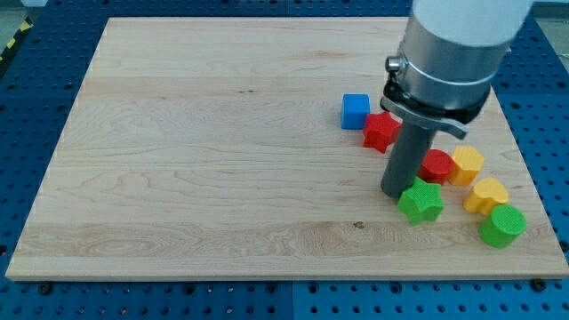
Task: Push the red star slightly left
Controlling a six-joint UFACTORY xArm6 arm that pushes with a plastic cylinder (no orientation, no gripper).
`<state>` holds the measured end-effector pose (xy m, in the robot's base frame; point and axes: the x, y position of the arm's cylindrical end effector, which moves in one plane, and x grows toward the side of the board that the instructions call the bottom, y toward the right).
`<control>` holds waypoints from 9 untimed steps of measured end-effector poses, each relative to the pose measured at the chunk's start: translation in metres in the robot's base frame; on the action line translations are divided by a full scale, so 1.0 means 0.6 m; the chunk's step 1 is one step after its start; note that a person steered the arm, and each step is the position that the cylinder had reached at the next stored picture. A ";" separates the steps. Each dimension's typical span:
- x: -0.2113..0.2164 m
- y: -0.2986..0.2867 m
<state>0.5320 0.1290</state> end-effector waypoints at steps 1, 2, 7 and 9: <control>0.006 -0.003; -0.039 -0.115; -0.263 0.057; -0.191 0.059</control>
<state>0.4172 0.1645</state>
